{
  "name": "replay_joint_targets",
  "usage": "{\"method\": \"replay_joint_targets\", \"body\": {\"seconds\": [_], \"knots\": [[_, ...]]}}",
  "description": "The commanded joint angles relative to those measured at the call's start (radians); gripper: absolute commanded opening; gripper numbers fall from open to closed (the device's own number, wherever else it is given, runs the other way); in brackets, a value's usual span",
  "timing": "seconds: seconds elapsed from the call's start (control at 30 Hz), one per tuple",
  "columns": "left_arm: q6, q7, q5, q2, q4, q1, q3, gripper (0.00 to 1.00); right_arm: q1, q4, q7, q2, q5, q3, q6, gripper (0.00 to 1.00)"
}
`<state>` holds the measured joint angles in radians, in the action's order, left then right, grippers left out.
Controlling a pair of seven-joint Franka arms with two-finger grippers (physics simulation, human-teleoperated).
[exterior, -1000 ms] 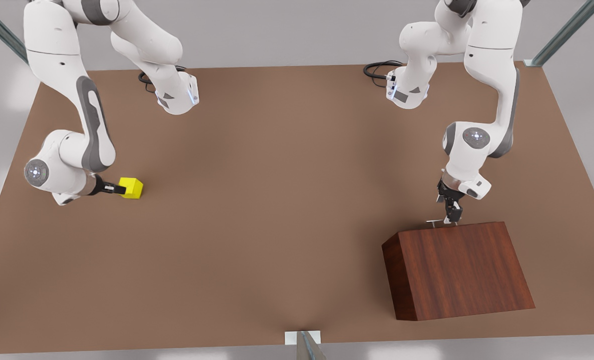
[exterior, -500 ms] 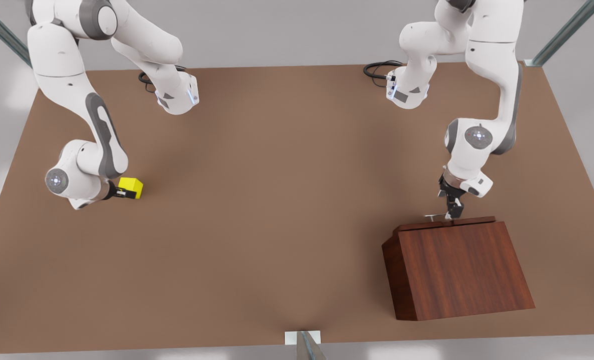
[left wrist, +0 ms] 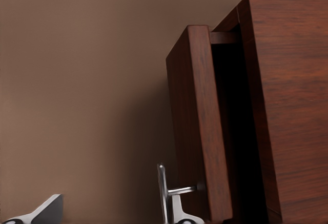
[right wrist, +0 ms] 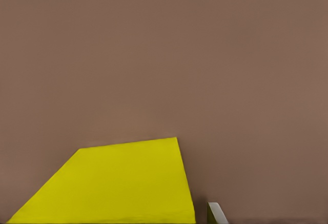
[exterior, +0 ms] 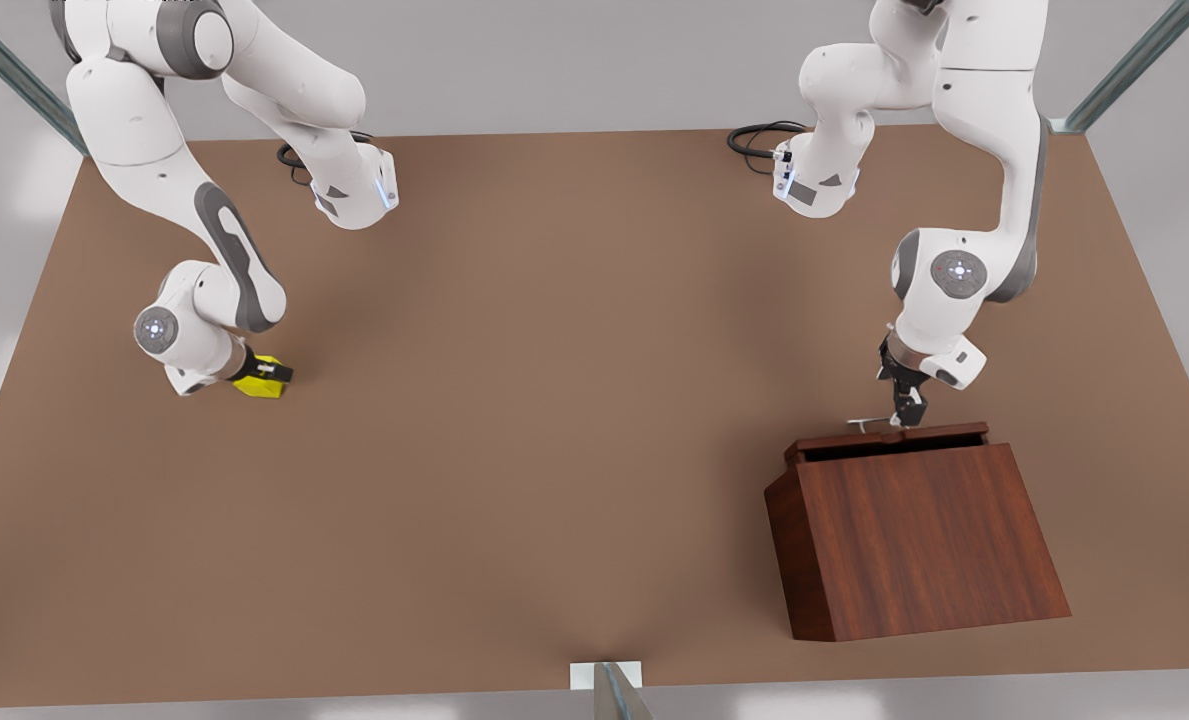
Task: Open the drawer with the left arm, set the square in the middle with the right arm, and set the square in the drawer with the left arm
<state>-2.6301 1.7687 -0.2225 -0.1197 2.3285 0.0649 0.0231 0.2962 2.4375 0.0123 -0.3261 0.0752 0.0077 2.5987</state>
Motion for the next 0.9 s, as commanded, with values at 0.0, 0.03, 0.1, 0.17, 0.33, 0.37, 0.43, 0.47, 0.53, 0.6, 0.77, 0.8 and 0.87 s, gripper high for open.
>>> {"method": "replay_joint_targets", "body": {"seconds": [0.0, 0.03, 0.1, 0.17, 0.33, 0.37, 0.43, 0.47, 0.53, 0.6, 0.77, 0.8, 0.87], "knots": [[0.001, 0.000, 0.005, 0.000, 0.000, -0.005, 0.001, 1.00, 0.000, 0.000, 0.000, 0.001, 0.000, 0.000, 0.000, 1.00], [0.001, 0.000, 0.005, 0.000, 0.005, -0.005, 0.001, 1.00, 0.000, -0.002, 0.000, 0.002, 0.000, 0.001, 0.001, 0.98], [0.019, 0.009, 0.006, 0.008, 0.005, -0.002, 0.000, 1.00, -0.002, 0.000, 0.000, 0.025, 0.000, 0.001, -0.005, 0.93], [0.025, 0.009, 0.006, 0.009, 0.005, 0.001, 0.000, 1.00, -0.002, 0.011, 0.000, 0.030, 0.000, 0.001, -0.005, 0.87], [0.053, 0.014, 0.006, 0.015, 0.005, 0.009, -0.002, 1.00, -0.006, 0.023, 0.000, 0.053, 0.000, 0.001, -0.005, 0.75], [0.053, 0.014, 0.006, 0.015, 0.005, 0.009, -0.002, 1.00, -0.006, 0.018, 0.000, 0.052, 0.000, 0.001, -0.002, 0.75], [0.055, 0.014, 0.006, 0.017, 0.005, 0.015, -0.002, 1.00, -0.003, 0.018, 0.000, 0.042, 0.000, 0.001, 0.001, 0.74], [0.067, 0.014, 0.006, 0.020, 0.005, 0.015, -0.002, 1.00, -0.002, 0.020, 0.005, 0.039, 0.000, 0.001, 0.001, 0.73], [0.088, 0.014, 0.006, 0.029, 0.005, 0.015, -0.002, 1.00, 0.001, 0.021, 0.009, 0.035, 0.000, 0.001, 0.000, 0.72], [0.102, 0.014, 0.006, 0.037, 0.005, 0.016, -0.002, 1.00, 0.000, 0.018, 0.011, 0.039, 0.000, 0.001, 0.000, 0.68], [0.102, 0.014, 0.006, 0.032, 0.005, 0.019, -0.002, 1.00, -0.002, 0.015, 0.009, 0.039, 0.000, 0.001, 0.001, 0.65], [0.105, 0.014, 0.006, 0.032, 0.005, 0.021, -0.002, 1.00, -0.002, 0.015, 0.009, 0.041, 0.000, 0.001, 0.000, 0.65], [0.105, 0.014, 0.006, 0.032, 0.005, 0.023, -0.002, 1.00, -0.005, 0.015, 0.008, 0.047, 0.000, 0.001, -0.003, 0.65]]}}
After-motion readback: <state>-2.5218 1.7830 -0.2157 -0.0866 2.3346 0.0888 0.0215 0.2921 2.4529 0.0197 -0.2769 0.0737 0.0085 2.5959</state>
